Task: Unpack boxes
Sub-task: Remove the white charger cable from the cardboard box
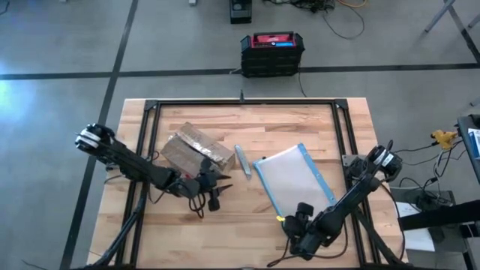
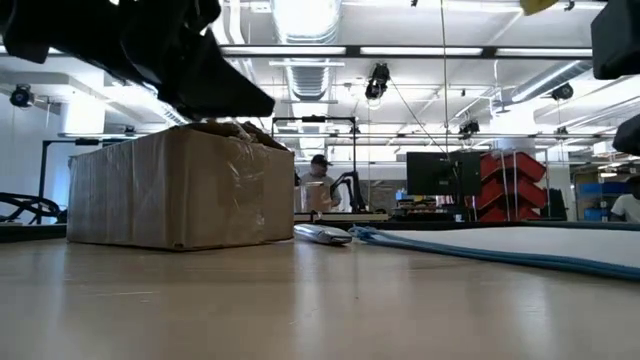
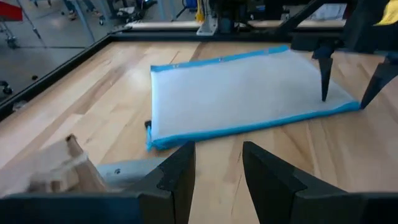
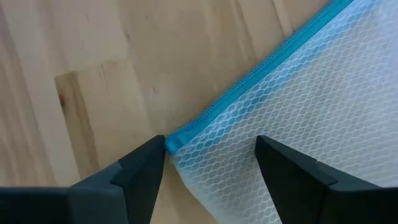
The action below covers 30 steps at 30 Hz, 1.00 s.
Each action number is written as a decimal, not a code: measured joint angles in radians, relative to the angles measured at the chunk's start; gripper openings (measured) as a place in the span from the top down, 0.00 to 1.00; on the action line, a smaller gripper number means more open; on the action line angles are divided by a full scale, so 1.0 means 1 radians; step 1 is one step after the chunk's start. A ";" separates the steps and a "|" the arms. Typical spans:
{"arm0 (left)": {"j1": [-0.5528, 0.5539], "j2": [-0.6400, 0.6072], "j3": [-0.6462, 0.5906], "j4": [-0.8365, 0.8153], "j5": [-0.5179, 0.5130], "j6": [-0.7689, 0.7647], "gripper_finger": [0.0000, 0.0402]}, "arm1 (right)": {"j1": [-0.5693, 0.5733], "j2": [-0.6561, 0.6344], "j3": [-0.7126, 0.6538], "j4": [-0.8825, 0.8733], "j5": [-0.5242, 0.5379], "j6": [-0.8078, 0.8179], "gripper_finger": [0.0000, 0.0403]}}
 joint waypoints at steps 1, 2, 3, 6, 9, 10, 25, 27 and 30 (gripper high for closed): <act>0.000 0.006 0.000 0.005 0.000 -0.002 0.70 | 0.000 0.006 0.002 -0.007 0.003 -0.002 0.43; 0.000 0.014 0.000 0.021 0.000 -0.003 0.70 | 0.000 0.011 0.002 -0.018 0.005 0.001 0.44; 0.000 0.021 0.000 0.038 0.000 -0.003 0.70 | 0.000 0.014 0.002 -0.032 0.005 0.011 0.47; 0.000 0.051 0.000 0.113 0.012 0.010 0.70 | 0.000 -0.004 0.001 -0.084 0.001 0.034 0.57; 0.001 0.076 0.004 0.181 0.069 0.066 0.70 | -0.001 -0.029 -0.003 -0.111 -0.011 0.037 0.73; 0.001 0.081 0.014 0.179 0.082 0.088 0.70 | -0.002 -0.038 -0.003 -0.120 -0.015 0.031 0.80; 0.056 0.182 0.484 -0.370 0.270 0.292 0.70 | -0.005 -0.102 0.092 -0.275 -0.026 -0.020 0.90; 0.071 0.228 0.519 -0.369 0.321 0.323 0.70 | -0.004 -0.102 0.132 -0.321 -0.023 -0.041 0.93; 0.095 0.306 0.567 -0.362 0.403 0.348 0.70 | -0.002 -0.102 0.189 -0.418 -0.011 -0.079 0.98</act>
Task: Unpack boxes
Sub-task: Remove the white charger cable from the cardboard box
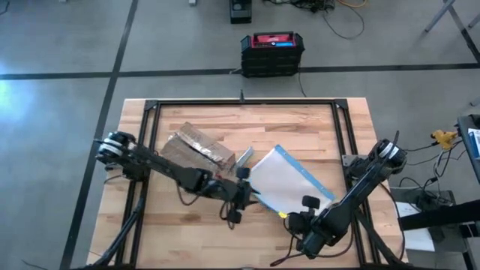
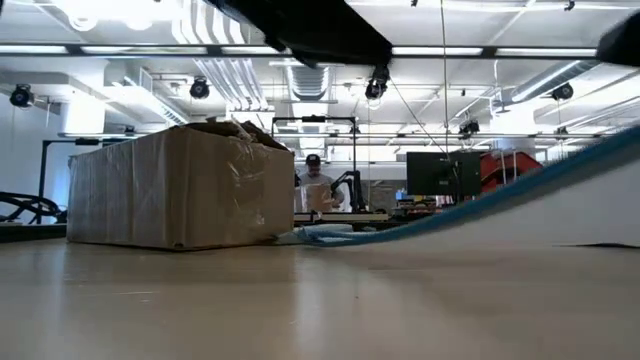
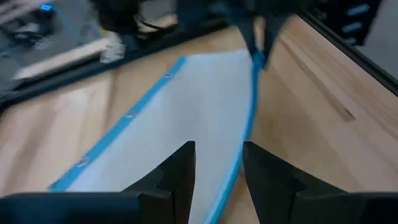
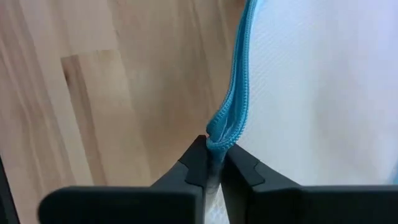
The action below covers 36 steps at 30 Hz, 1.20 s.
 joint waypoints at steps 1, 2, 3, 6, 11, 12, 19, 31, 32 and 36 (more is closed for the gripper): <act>0.008 0.029 0.018 0.009 0.025 0.001 0.70 | 0.000 0.000 0.015 -0.023 0.011 -0.012 0.99; 0.017 0.063 0.039 0.019 0.051 0.002 0.70 | 0.002 0.000 0.027 -0.043 0.023 -0.020 0.99; 0.025 0.094 0.062 0.032 0.076 0.002 0.70 | 0.003 0.000 0.035 -0.065 0.033 -0.030 0.98; 0.040 0.194 0.147 0.060 0.142 0.013 0.69 | 0.002 0.000 0.045 -0.099 0.050 -0.050 0.98; 0.040 0.316 0.291 0.033 0.152 0.076 0.65 | 0.007 0.000 0.045 -0.120 0.050 -0.051 0.98; 0.040 0.329 0.312 0.029 0.150 0.084 0.65 | 0.009 0.000 0.044 -0.120 0.050 -0.047 0.98; 0.059 0.385 0.372 0.017 0.143 0.095 0.62 | 0.018 0.000 0.044 -0.116 0.049 -0.038 0.98; 0.070 0.399 0.368 -0.033 0.144 0.071 0.68 | 0.018 0.000 0.044 -0.113 0.051 -0.031 0.98; 0.069 0.395 0.367 -0.041 0.144 0.062 0.69 | 0.018 0.000 0.044 -0.113 0.051 -0.030 0.98; 0.057 0.376 0.367 -0.065 0.144 0.039 0.69 | 0.018 0.000 0.044 -0.112 0.053 -0.029 0.98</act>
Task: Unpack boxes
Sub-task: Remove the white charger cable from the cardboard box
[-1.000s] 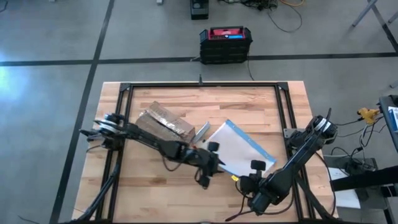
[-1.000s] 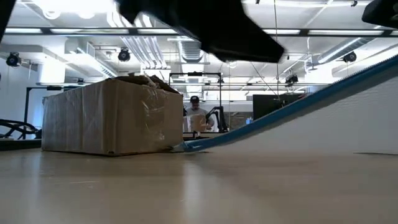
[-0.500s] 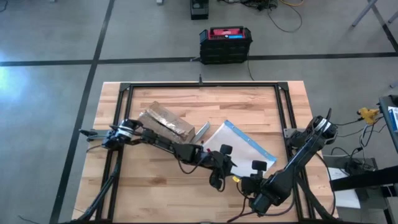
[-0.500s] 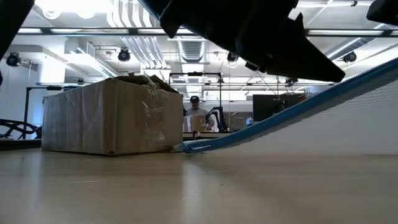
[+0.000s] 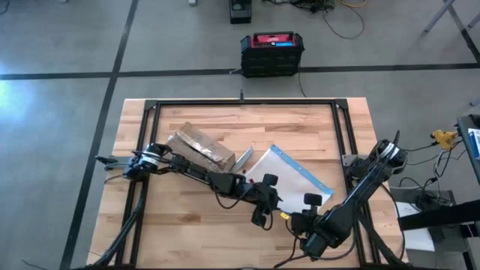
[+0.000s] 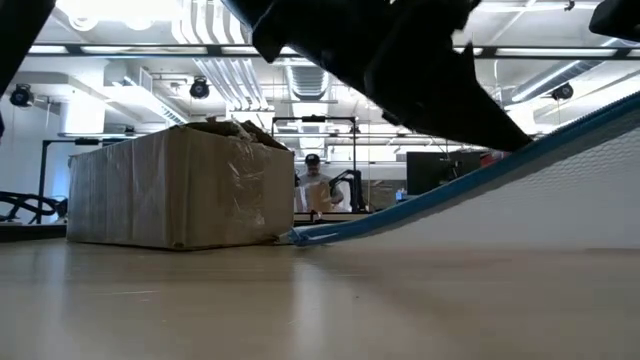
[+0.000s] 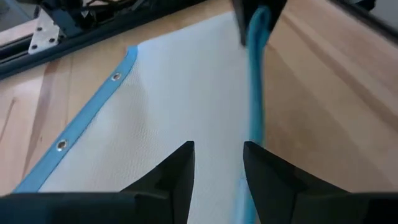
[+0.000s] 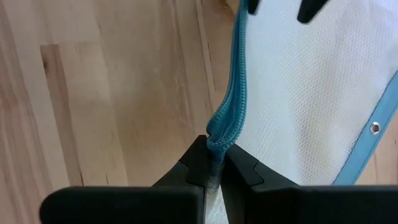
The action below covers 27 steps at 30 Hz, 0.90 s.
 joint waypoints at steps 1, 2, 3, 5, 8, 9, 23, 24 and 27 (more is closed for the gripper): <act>-0.004 -0.002 0.000 0.000 0.001 -0.001 0.69 | 0.000 0.000 0.000 0.000 0.000 0.000 0.98; -0.006 -0.002 0.000 0.000 0.001 -0.003 0.68 | 0.000 0.000 0.000 0.000 0.004 0.000 0.98; -0.008 -0.002 0.000 -0.002 0.004 -0.005 0.68 | 0.000 0.000 0.000 0.000 0.009 0.000 0.98; -0.010 -0.002 0.000 -0.004 0.007 -0.014 0.67 | 0.000 0.000 0.000 0.001 0.016 0.001 0.98; -0.008 -0.002 0.000 0.004 0.025 -0.031 0.65 | 0.000 0.000 -0.001 0.002 0.023 0.002 0.98; -0.007 -0.002 0.000 0.007 0.025 -0.034 0.65 | 0.000 0.000 -0.001 0.003 0.023 0.002 0.98; 0.017 0.009 0.000 -0.015 -0.027 -0.022 0.66 | 0.000 0.000 -0.002 0.008 0.024 -0.010 0.98; 0.018 0.009 0.000 -0.024 -0.027 -0.017 0.67 | 0.000 0.000 -0.002 0.009 0.024 -0.013 0.98; 0.026 0.009 0.000 -0.048 -0.035 -0.011 0.69 | 0.000 0.000 -0.002 0.010 0.025 -0.014 0.98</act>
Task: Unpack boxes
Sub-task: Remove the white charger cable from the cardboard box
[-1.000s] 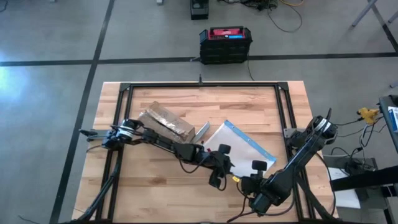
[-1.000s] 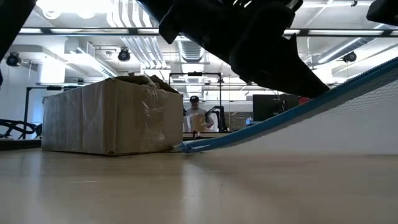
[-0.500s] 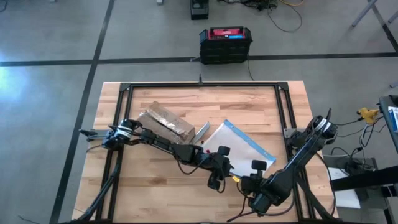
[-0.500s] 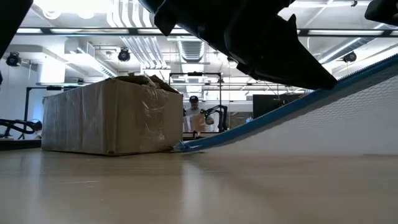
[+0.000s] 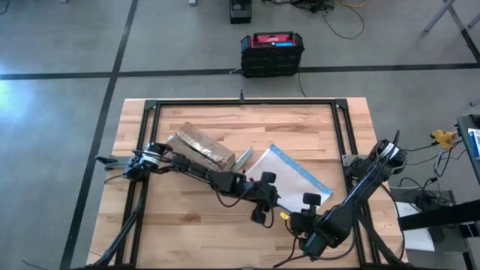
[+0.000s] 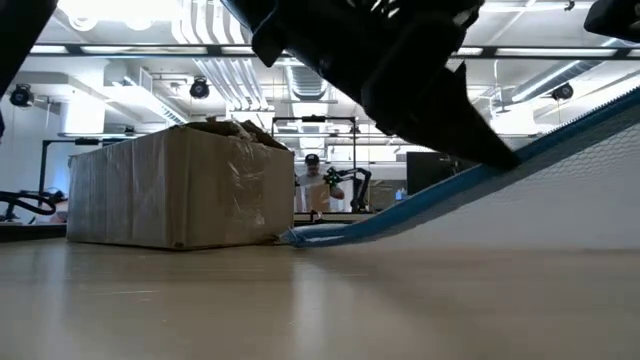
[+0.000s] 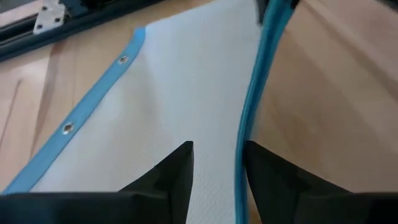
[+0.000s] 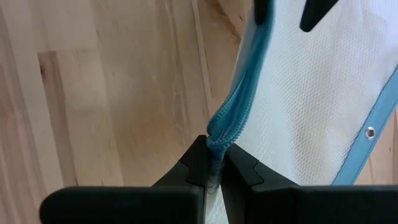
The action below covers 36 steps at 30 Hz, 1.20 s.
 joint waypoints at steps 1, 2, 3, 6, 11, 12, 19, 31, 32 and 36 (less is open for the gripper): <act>0.001 0.000 0.000 -0.011 -0.007 0.000 0.69 | 0.000 0.000 0.000 0.000 0.000 0.000 0.98; 0.003 0.000 0.000 -0.021 -0.012 0.000 0.70 | 0.000 0.000 0.000 0.000 0.001 -0.001 0.98; 0.004 0.000 -0.001 -0.031 -0.017 0.001 0.70 | 0.000 0.000 0.000 0.000 0.000 -0.001 0.98; 0.009 0.000 -0.014 -0.034 -0.019 0.001 0.70 | 0.000 0.000 0.000 0.001 0.000 -0.005 0.98; 0.023 0.000 -0.026 -0.062 -0.020 0.007 0.70 | 0.000 0.000 0.000 0.001 0.000 -0.013 0.98; 0.026 0.000 -0.024 -0.070 -0.020 0.007 0.70 | 0.000 0.000 0.000 0.001 0.000 -0.013 0.98; 0.043 -0.002 -0.019 -0.078 -0.021 0.073 0.70 | 0.000 0.000 0.000 0.000 -0.001 -0.014 0.98; 0.082 -0.026 -0.019 -0.108 -0.008 0.076 0.70 | 0.000 0.000 0.000 0.000 -0.003 -0.027 0.98; 0.082 -0.030 -0.019 -0.109 0.004 0.076 0.70 | 0.000 0.000 0.000 0.000 -0.003 -0.030 0.98; 0.082 -0.032 -0.019 -0.109 0.015 0.093 0.70 | 0.000 0.000 0.000 0.000 -0.003 -0.040 0.98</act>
